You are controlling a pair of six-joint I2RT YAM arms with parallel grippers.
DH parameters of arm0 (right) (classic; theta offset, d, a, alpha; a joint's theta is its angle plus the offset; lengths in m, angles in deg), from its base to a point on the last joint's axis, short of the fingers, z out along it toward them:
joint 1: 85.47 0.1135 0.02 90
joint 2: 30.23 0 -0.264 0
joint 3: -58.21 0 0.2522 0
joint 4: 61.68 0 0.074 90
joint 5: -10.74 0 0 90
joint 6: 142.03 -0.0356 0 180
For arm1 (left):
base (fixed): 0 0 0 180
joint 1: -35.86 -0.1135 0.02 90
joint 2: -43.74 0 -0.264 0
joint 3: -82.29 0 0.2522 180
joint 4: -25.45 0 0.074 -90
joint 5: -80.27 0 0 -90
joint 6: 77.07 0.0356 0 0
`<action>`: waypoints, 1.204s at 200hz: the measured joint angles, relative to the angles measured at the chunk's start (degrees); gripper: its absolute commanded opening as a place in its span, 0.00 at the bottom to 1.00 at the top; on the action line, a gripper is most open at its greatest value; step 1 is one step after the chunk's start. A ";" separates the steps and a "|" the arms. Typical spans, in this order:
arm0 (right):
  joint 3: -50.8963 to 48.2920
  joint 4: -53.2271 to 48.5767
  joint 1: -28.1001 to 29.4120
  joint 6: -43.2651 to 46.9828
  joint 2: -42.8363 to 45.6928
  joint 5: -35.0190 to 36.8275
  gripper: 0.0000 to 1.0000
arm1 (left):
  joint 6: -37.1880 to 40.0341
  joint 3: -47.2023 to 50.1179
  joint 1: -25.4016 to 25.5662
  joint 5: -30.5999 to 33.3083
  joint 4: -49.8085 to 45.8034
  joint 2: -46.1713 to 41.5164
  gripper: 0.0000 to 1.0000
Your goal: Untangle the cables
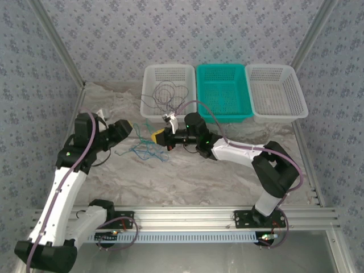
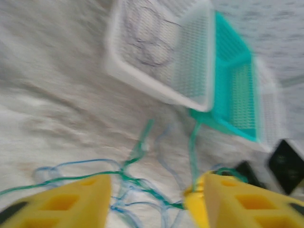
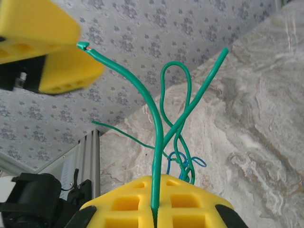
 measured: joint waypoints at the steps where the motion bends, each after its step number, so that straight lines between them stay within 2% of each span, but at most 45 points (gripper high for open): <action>1: 0.00 0.00 -0.04 0.02 0.07 -0.02 0.00 | -0.07 0.17 0.00 -0.37 0.44 0.04 0.41; 14: -0.07 0.00 -0.59 0.46 1.01 -0.57 0.00 | -5.84 3.87 0.00 -6.43 8.59 1.66 0.36; 27: -0.15 -0.11 -0.92 0.83 1.51 -0.87 0.00 | -10.67 6.95 -0.04 -10.64 14.34 3.37 0.36; 68: -0.87 -0.37 -1.18 1.16 1.73 -1.09 0.00 | -21.24 10.16 -0.04 -18.91 28.61 6.93 0.44; 96: -1.42 -0.15 -1.16 0.96 1.73 -1.77 0.00 | -24.76 11.78 -0.04 -20.44 33.77 8.50 0.46; 121: -1.53 0.22 -1.16 0.94 1.73 -2.01 0.00 | -25.33 12.85 -0.04 -20.15 33.92 9.03 0.48; 154: -1.53 0.59 -1.01 0.92 1.73 -2.40 0.00 | -26.14 14.23 0.24 -19.58 36.57 9.75 0.43; 180: -1.53 0.68 -0.63 0.92 1.73 -2.54 0.00 | -27.28 14.58 2.73 -20.22 40.61 13.55 0.42; 191: -1.53 0.68 -0.52 0.92 1.73 -2.54 0.00 | -27.17 14.56 4.11 -20.37 41.00 14.67 0.35; 219: -1.53 0.59 -0.52 0.96 1.81 -2.45 0.00 | -26.12 14.43 5.01 -19.74 40.76 15.04 0.00; 241: -2.01 0.24 -0.44 1.05 2.23 -1.25 0.00 | -25.20 14.43 4.66 -18.51 39.06 13.38 0.00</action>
